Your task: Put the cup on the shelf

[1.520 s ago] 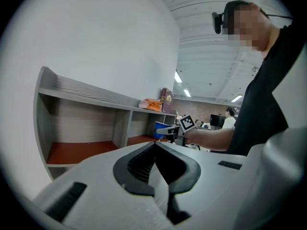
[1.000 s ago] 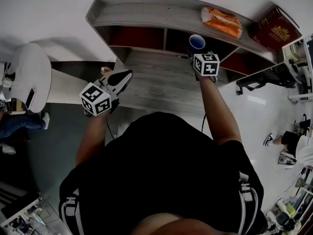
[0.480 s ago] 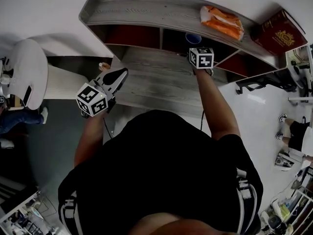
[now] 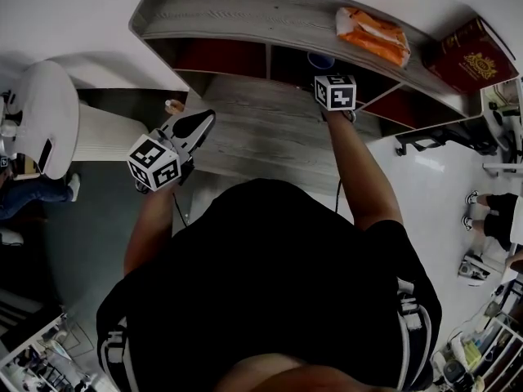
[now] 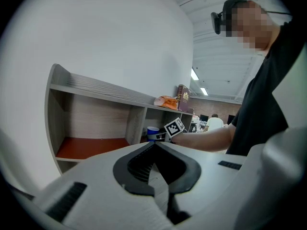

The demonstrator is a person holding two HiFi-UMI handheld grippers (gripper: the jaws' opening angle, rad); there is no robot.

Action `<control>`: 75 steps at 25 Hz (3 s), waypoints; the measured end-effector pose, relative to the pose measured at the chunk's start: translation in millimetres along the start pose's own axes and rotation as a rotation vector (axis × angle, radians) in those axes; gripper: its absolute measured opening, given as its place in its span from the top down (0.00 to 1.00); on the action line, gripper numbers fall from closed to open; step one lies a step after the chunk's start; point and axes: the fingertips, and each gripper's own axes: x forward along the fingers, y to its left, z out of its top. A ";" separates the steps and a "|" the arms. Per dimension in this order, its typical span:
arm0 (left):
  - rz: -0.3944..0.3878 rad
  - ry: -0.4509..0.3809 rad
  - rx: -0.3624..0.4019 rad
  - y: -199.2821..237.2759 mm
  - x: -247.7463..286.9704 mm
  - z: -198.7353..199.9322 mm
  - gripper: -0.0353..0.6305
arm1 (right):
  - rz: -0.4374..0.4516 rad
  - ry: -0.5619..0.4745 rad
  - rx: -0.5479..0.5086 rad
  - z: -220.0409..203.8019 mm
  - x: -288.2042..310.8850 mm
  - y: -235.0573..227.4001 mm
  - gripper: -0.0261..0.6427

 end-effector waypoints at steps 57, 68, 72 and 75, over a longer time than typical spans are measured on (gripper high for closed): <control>-0.224 0.005 0.080 -69.6 12.9 0.1 0.92 | -0.095 -0.303 0.032 54.1 -234.0 34.7 0.93; -0.251 0.004 0.089 -90.3 6.4 -3.8 0.92 | -0.112 -0.341 0.042 41.1 -270.0 46.9 0.94; -0.260 0.002 0.091 -98.1 4.3 -5.3 0.92 | -0.122 -0.371 0.050 38.1 -283.4 49.6 0.94; -0.266 0.003 0.092 -103.5 2.7 -6.3 0.92 | -0.127 -0.381 0.051 34.5 -291.4 53.8 0.94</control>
